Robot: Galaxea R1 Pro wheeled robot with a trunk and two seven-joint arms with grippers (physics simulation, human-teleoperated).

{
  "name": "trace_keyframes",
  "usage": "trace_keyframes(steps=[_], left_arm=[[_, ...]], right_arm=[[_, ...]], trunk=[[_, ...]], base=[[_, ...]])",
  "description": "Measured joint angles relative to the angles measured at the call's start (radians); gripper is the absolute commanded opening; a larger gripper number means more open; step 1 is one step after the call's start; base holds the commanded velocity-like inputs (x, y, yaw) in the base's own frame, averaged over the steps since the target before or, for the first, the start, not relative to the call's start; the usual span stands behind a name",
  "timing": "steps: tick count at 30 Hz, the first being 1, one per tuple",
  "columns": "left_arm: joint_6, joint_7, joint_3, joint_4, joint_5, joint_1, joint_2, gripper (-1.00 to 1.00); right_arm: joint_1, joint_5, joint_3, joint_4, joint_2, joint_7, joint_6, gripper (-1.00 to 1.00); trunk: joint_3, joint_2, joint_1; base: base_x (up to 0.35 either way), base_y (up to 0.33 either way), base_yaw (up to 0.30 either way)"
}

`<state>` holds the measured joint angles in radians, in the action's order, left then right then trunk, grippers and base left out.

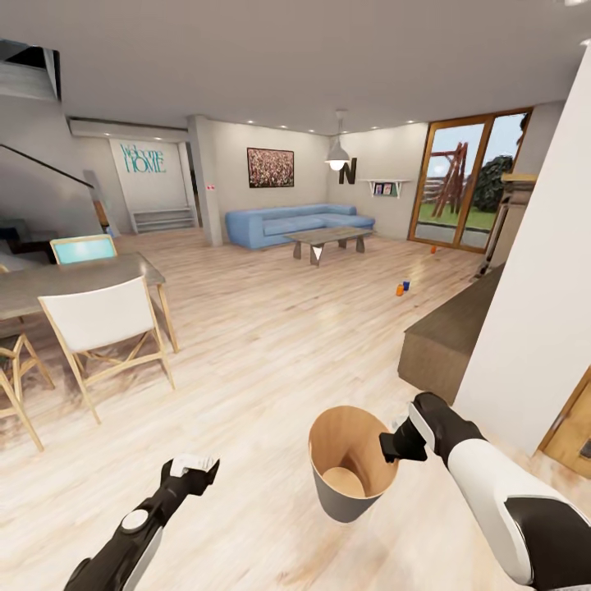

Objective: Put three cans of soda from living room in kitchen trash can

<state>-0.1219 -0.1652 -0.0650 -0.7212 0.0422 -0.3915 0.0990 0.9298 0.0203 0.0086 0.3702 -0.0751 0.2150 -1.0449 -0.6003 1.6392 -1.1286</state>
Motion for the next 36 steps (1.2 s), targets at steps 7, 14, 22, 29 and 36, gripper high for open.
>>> trace_keyframes(steps=[7, 14, 22, 29, 36], left_arm=[[-0.021, -0.009, 0.000, -0.018, 0.001, 0.024, 0.013, 1.00], [-0.058, -0.008, 0.010, -0.112, 0.001, 0.148, 0.015, 1.00], [-0.071, -0.012, 0.012, -0.155, -0.001, 0.214, 0.020, 1.00], [-0.073, -0.051, 0.012, -0.170, -0.001, 0.225, 0.064, 1.00], [-0.074, -0.065, 0.012, -0.167, -0.001, 0.240, 0.082, 1.00]], right_arm=[[0.001, 0.004, 0.000, -0.001, 0.000, 0.000, 0.000, -1.00], [0.001, 0.002, 0.002, -0.007, 0.000, 0.000, 0.000, -1.00], [0.001, 0.003, 0.004, -0.010, 0.003, -0.005, 0.000, -1.00], [0.000, 0.002, 0.005, -0.011, 0.003, -0.008, 0.000, -1.00], [-0.002, -0.002, 0.005, -0.011, 0.001, -0.010, 0.000, -1.00]], trunk=[[0.022, -0.049, 0.027], [0.044, -0.098, 0.054], [0.069, -0.154, 0.084], [0.091, -0.203, 0.111], [0.113, -0.252, 0.138]], base=[[0.000, 0.000, 0.000], [0.000, 0.000, 0.000], [0.000, 0.000, 0.000], [0.000, 0.000, 0.000], [0.000, 0.000, 0.000]])
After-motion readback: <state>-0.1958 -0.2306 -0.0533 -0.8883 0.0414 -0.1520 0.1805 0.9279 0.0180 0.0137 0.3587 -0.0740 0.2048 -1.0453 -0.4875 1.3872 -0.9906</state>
